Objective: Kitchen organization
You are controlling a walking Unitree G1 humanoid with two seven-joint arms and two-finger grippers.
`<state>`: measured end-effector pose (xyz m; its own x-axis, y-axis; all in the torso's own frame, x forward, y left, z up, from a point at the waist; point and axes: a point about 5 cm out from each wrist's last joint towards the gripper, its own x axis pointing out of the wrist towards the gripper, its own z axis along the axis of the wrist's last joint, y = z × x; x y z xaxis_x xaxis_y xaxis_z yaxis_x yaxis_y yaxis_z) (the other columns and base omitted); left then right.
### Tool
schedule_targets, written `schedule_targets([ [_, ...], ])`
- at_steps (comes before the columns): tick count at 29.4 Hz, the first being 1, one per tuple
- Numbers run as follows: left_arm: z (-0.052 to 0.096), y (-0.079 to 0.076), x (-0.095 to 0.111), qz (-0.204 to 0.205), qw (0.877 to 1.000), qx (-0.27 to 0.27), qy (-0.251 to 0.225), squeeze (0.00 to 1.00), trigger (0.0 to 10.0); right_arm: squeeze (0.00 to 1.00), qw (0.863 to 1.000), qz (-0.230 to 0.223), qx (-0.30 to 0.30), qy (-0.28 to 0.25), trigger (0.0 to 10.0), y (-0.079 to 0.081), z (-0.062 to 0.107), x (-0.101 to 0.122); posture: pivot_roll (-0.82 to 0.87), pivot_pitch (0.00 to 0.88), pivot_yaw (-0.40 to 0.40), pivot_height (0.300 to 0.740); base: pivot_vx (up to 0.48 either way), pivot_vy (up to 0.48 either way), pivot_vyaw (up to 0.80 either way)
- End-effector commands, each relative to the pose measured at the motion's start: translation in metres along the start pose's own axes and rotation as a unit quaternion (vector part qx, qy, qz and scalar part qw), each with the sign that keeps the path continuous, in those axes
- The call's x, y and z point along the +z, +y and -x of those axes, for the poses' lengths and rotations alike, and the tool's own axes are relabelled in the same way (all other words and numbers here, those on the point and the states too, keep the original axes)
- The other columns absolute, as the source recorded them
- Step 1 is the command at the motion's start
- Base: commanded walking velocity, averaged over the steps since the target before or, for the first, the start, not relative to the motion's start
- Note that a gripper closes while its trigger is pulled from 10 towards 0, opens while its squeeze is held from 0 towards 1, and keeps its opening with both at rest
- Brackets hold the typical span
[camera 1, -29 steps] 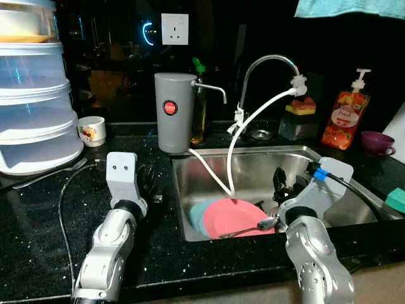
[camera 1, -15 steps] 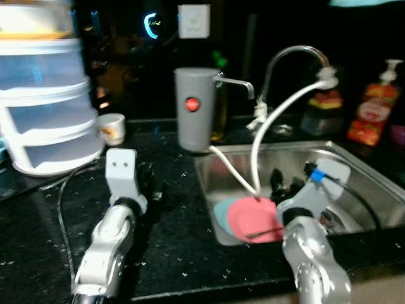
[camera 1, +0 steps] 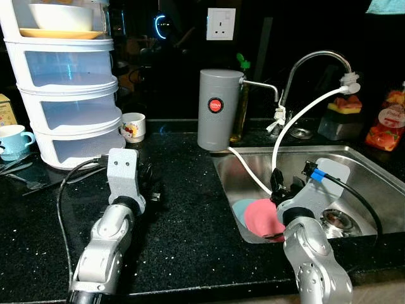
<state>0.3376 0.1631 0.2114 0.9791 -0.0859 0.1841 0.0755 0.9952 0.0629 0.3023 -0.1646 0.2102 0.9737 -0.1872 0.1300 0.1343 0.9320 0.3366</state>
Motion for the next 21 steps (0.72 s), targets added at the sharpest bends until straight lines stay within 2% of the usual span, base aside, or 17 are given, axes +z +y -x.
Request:
schedule_targets([
  [1, -0.004, 0.006, 0.002, -0.020, 1.000, -0.003, 0.012, 0.00, 10.0, 0.00, 1.000, 0.001, -0.006, 0.000, 10.0, -0.001, 0.002, 0.000, -0.04, 0.011, -0.033, 0.740, 0.000, 0.000, 0.00],
  [3, -0.008, 0.017, 0.005, -0.048, 0.999, 0.002, 0.023, 0.00, 10.0, 0.00, 1.000, 0.002, -0.005, -0.002, 10.0, -0.001, 0.002, 0.000, -0.04, 0.012, -0.030, 0.740, 0.000, 0.000, 0.00],
  [4, -0.008, 0.017, 0.005, -0.048, 0.999, 0.002, 0.023, 0.00, 10.0, 0.00, 1.000, 0.002, -0.005, -0.002, 10.0, -0.001, 0.002, 0.000, -0.04, 0.012, -0.030, 0.740, 0.000, 0.000, 0.00],
  [5, -0.011, 0.027, 0.008, -0.057, 0.998, 0.007, 0.032, 0.00, 10.0, 0.00, 1.000, 0.003, -0.004, -0.004, 10.0, 0.000, 0.002, 0.001, -0.04, 0.014, -0.025, 0.740, 0.000, 0.000, 0.00],
  [6, -0.011, 0.027, 0.008, -0.057, 0.998, 0.007, 0.032, 0.00, 10.0, 0.00, 1.000, 0.003, -0.004, -0.004, 10.0, 0.000, 0.002, 0.001, -0.04, 0.014, -0.025, 0.740, 0.000, 0.000, 0.00],
  [10, -0.017, 0.047, 0.020, -0.088, 0.996, 0.018, 0.030, 0.00, 10.0, 0.00, 1.000, 0.010, 0.001, -0.014, 10.0, 0.000, 0.001, 0.005, -0.03, 0.015, -0.020, 0.740, 0.000, 0.000, 0.00],
  [14, -0.017, 0.044, 0.021, -0.081, 0.996, 0.009, 0.029, 0.00, 10.0, 0.00, 1.000, 0.010, 0.000, -0.014, 10.0, 0.000, 0.002, 0.004, -0.04, 0.016, -0.017, 0.740, 0.000, 0.000, 0.00],
  [21, -0.018, 0.040, 0.019, -0.077, 0.996, 0.003, 0.036, 0.00, 10.0, 0.00, 1.000, 0.008, 0.001, -0.009, 10.0, 0.001, 0.003, 0.002, -0.04, 0.020, -0.017, 0.740, 0.000, 0.472, 0.00],
])
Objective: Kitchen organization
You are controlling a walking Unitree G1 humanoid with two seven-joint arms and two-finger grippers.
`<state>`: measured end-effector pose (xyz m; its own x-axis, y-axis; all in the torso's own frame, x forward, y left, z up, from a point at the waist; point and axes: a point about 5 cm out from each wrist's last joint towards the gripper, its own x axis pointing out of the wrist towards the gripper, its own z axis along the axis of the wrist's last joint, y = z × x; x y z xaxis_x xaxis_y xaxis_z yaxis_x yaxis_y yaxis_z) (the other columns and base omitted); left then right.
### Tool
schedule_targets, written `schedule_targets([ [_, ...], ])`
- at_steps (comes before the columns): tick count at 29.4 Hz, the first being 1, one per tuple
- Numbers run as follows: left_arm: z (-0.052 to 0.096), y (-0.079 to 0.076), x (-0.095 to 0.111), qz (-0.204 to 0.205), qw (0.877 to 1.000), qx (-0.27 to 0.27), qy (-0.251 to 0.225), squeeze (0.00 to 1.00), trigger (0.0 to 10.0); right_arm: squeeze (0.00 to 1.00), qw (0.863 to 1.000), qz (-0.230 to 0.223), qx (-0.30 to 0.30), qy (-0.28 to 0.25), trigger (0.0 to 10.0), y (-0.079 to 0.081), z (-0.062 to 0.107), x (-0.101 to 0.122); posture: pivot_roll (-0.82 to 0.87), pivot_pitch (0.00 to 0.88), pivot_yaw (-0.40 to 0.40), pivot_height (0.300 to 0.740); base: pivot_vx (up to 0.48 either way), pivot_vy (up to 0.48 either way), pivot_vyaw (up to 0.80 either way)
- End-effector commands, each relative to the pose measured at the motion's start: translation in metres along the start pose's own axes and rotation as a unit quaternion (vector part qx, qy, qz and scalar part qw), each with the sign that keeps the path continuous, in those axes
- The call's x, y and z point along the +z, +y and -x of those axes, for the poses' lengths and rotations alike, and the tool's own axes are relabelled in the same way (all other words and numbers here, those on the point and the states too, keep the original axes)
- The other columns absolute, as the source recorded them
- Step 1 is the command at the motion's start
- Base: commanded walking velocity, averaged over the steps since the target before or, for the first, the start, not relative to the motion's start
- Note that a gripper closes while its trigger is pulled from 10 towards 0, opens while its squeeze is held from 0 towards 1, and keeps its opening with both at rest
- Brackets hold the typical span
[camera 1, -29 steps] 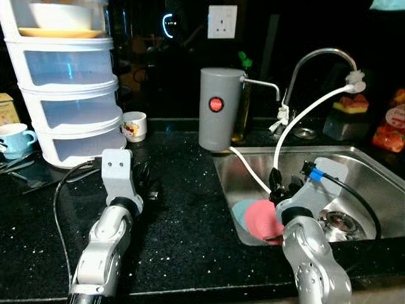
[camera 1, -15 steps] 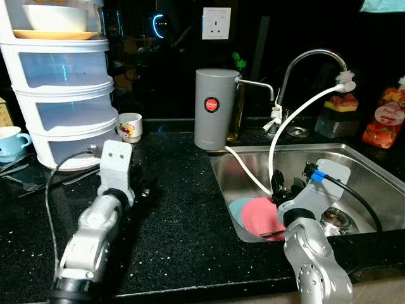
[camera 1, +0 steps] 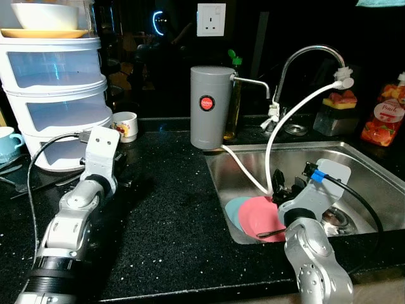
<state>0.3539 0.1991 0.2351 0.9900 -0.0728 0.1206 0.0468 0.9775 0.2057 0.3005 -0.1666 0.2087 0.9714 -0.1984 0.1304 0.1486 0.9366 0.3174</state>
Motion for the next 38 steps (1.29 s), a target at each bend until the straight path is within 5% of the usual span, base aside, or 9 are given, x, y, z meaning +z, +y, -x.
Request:
schedule_targets([
  [1, -0.001, 0.002, 0.001, -0.004, 1.000, 0.000, 0.003, 0.00, 10.0, 0.00, 1.000, -0.003, 0.006, -0.007, 10.0, 0.004, 0.002, 0.002, -0.04, 0.022, -0.016, 0.740, 0.000, 0.472, 0.00],
  [30, -0.004, -0.011, 0.001, -0.021, 0.999, -0.034, 0.001, 0.00, 10.0, 0.00, 1.000, -0.001, 0.004, -0.005, 10.0, 0.004, 0.003, 0.001, -0.04, 0.015, -0.012, 0.740, 0.000, 0.033, 0.00],
  [38, -0.004, -0.008, 0.000, -0.011, 1.000, -0.019, -0.001, 0.00, 10.0, 0.00, 1.000, 0.000, 0.004, -0.005, 10.0, 0.003, 0.003, 0.001, -0.05, 0.016, -0.014, 0.740, 0.000, -0.461, 0.00],
])
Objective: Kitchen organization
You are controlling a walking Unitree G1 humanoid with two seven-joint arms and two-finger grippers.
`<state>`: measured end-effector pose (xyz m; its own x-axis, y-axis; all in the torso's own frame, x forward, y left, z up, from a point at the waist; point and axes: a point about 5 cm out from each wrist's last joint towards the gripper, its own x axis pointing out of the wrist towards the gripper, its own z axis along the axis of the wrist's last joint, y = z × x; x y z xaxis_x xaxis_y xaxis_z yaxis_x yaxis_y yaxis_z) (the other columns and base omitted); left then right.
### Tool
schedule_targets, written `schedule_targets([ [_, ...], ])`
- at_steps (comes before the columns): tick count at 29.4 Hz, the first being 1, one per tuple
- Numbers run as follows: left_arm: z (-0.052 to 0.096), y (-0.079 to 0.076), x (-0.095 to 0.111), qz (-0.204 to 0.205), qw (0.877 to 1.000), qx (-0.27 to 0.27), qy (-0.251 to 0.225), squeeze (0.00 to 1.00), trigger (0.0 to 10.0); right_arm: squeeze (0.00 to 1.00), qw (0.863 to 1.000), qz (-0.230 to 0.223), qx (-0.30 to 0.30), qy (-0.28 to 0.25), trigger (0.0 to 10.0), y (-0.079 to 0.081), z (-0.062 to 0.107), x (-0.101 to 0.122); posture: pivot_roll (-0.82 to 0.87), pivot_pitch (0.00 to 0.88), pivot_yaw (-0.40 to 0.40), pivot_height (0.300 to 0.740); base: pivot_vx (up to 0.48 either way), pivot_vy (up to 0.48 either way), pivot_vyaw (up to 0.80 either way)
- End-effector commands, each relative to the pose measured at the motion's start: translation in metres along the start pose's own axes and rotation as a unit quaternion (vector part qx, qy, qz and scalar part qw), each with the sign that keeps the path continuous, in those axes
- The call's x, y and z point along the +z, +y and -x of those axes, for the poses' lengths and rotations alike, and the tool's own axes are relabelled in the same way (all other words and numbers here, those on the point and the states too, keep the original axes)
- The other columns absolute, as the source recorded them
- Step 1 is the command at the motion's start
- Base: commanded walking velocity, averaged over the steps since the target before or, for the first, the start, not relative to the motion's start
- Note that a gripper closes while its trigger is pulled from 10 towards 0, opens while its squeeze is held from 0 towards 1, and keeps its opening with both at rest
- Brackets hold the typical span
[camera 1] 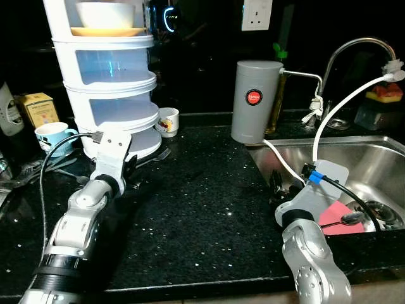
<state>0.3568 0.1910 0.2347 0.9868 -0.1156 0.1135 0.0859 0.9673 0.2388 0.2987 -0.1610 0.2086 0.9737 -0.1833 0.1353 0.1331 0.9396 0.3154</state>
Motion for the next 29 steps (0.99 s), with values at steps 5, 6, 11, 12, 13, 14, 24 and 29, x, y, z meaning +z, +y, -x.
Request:
schedule_targets([
  [5, -0.002, 0.002, -0.002, 0.004, 1.000, 0.010, 0.004, 0.00, 10.0, 0.00, 1.000, 0.000, -0.004, -0.005, 10.0, -0.002, 0.000, 0.002, -0.04, 0.017, -0.015, 0.740, 0.000, -0.092, 0.00],
  [6, -0.002, 0.003, -0.002, 0.006, 1.000, 0.013, 0.003, 0.00, 10.0, 0.00, 1.000, 0.000, -0.004, -0.005, 10.0, -0.002, 0.000, 0.002, -0.04, 0.017, -0.015, 0.740, 0.000, 0.000, 0.00],
  [11, -0.002, 0.008, 0.000, 0.014, 1.000, 0.022, 0.001, 0.00, 10.0, 0.00, 1.000, 0.000, -0.004, -0.003, 10.0, -0.002, 0.001, 0.001, -0.05, 0.021, -0.015, 0.740, 0.000, 0.000, 0.00],
  [12, -0.002, 0.009, 0.000, 0.013, 1.000, 0.023, 0.001, 0.00, 10.0, 0.00, 1.000, 0.000, -0.004, -0.003, 10.0, -0.002, 0.001, 0.001, -0.05, 0.021, -0.015, 0.740, 0.000, 0.000, 0.00],
  [13, -0.002, 0.010, 0.000, 0.012, 1.000, 0.025, 0.001, 0.00, 10.0, 0.00, 1.000, 0.000, -0.003, -0.003, 10.0, -0.002, 0.001, 0.001, -0.05, 0.021, -0.015, 0.740, 0.000, 0.000, 0.00],
  [14, -0.002, 0.010, 0.000, 0.012, 1.000, 0.025, 0.001, 0.00, 10.0, 0.00, 1.000, 0.000, -0.003, -0.003, 10.0, -0.002, 0.001, 0.001, -0.05, 0.021, -0.015, 0.740, 0.000, 0.000, 0.00],
  [24, 0.000, 0.020, -0.003, -0.007, 0.999, 0.034, 0.015, 0.00, 10.0, 0.00, 1.000, -0.001, 0.016, 0.003, 10.0, 0.004, 0.001, 0.000, -0.03, 0.031, -0.014, 0.740, 0.000, 0.000, 0.00],
  [29, 0.004, 0.050, -0.009, -0.063, 0.996, 0.027, 0.061, 0.00, 10.0, 0.00, 0.996, 0.028, 0.082, -0.005, 10.0, 0.023, 0.001, 0.004, 0.00, 0.075, -0.009, 0.740, 0.000, 0.000, 0.00],
])
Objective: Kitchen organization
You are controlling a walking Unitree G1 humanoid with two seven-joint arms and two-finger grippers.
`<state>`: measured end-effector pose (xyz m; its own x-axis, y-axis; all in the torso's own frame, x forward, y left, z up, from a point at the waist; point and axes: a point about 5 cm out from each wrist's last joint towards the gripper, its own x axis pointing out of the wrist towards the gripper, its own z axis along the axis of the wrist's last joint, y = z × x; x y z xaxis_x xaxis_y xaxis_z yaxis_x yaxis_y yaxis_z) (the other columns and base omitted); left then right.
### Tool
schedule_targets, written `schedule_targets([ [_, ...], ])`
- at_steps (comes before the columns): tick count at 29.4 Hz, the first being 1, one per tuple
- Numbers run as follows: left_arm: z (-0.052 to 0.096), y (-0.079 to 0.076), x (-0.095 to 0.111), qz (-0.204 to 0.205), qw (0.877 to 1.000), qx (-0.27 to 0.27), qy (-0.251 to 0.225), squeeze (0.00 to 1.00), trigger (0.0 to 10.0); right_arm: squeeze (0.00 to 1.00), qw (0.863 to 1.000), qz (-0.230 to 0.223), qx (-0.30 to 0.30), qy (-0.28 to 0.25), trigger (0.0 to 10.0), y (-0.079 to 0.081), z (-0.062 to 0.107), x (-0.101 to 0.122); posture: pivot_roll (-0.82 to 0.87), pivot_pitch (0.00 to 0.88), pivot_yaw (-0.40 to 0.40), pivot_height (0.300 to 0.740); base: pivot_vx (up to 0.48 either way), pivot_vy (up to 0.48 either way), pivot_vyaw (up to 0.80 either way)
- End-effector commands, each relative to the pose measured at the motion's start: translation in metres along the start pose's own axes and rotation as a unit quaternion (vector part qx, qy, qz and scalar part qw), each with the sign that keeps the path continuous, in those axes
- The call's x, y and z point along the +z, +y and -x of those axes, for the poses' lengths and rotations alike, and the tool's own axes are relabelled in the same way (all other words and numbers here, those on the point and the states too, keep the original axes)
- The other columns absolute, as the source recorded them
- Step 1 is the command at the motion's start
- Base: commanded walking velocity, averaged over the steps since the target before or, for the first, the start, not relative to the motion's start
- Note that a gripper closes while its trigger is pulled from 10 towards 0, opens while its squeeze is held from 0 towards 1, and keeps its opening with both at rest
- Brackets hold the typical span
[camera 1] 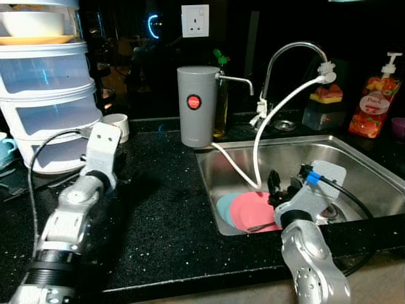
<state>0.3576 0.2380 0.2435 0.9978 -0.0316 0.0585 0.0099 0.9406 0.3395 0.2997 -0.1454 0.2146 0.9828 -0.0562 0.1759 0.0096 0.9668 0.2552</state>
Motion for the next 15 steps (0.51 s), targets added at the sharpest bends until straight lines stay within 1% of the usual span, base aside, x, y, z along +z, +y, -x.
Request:
schedule_targets([
  [1, 0.000, 0.007, -0.007, -0.017, 0.999, -0.009, 0.027, 0.00, 10.0, 0.00, 1.000, 0.009, 0.025, -0.005, 10.0, 0.009, -0.001, 0.005, 0.00, 0.075, -0.009, 0.740, 0.000, 0.000, 0.00],
  [2, 0.001, 0.015, -0.010, -0.025, 0.999, -0.010, 0.036, 0.00, 10.0, 0.00, 0.999, 0.012, 0.037, -0.008, 10.0, 0.013, -0.002, 0.007, 0.00, 0.084, -0.012, 0.740, 0.000, 0.000, 0.00],
  [3, 0.001, 0.015, -0.010, -0.025, 0.999, -0.010, 0.036, 0.00, 10.0, 0.00, 0.999, 0.012, 0.037, -0.008, 10.0, 0.013, -0.002, 0.007, 0.00, 0.084, -0.012, 0.740, 0.000, 0.000, 0.00],
  [5, 0.002, 0.030, -0.014, -0.041, 0.998, -0.008, 0.054, 0.00, 10.0, 0.00, 0.998, 0.014, 0.058, -0.013, 10.0, 0.020, -0.005, 0.012, 0.01, 0.108, -0.024, 0.740, 0.000, 0.000, 0.00],
  [6, 0.003, 0.037, -0.017, -0.042, 0.997, -0.008, 0.063, 0.00, 10.0, 0.00, 0.997, 0.013, 0.069, -0.015, 10.0, 0.024, -0.007, 0.015, 0.02, 0.112, -0.026, 0.740, 0.000, 0.000, 0.00],
  [7, 0.003, 0.037, -0.017, -0.042, 0.997, -0.008, 0.063, 0.00, 10.0, 0.00, 0.997, 0.013, 0.069, -0.015, 10.0, 0.024, -0.007, 0.015, 0.02, 0.112, -0.026, 0.740, 0.000, 0.000, 0.00],
  [8, 0.003, 0.044, -0.019, -0.042, 0.996, -0.006, 0.072, 0.00, 10.0, 0.00, 0.996, 0.011, 0.081, -0.019, 10.0, 0.029, -0.008, 0.018, 0.02, 0.128, -0.036, 0.740, 0.000, 0.000, 0.00],
  [9, 0.003, 0.044, -0.019, -0.042, 0.996, -0.006, 0.072, 0.00, 10.0, 0.00, 0.996, 0.011, 0.081, -0.019, 10.0, 0.029, -0.008, 0.018, 0.02, 0.128, -0.036, 0.740, 0.000, 0.000, 0.00],
  [12, 0.001, 0.063, -0.020, -0.032, 0.995, -0.014, 0.090, 0.00, 10.0, 0.00, 0.991, 0.013, 0.126, -0.032, 10.0, 0.042, -0.011, 0.030, 0.03, 0.156, -0.052, 0.740, 0.000, 0.000, 0.00],
  [13, 0.001, 0.063, -0.020, -0.032, 0.995, -0.014, 0.090, 0.00, 10.0, 0.00, 0.991, 0.013, 0.126, -0.032, 10.0, 0.042, -0.011, 0.030, 0.03, 0.156, -0.052, 0.740, 0.000, 0.000, 0.00],
  [15, -0.002, 0.076, -0.017, -0.019, 0.995, -0.012, 0.100, 0.00, 10.0, 0.00, 0.988, 0.014, 0.148, -0.040, 10.0, 0.050, -0.013, 0.038, 0.03, 0.169, -0.060, 0.740, 0.000, 0.000, 0.00],
])
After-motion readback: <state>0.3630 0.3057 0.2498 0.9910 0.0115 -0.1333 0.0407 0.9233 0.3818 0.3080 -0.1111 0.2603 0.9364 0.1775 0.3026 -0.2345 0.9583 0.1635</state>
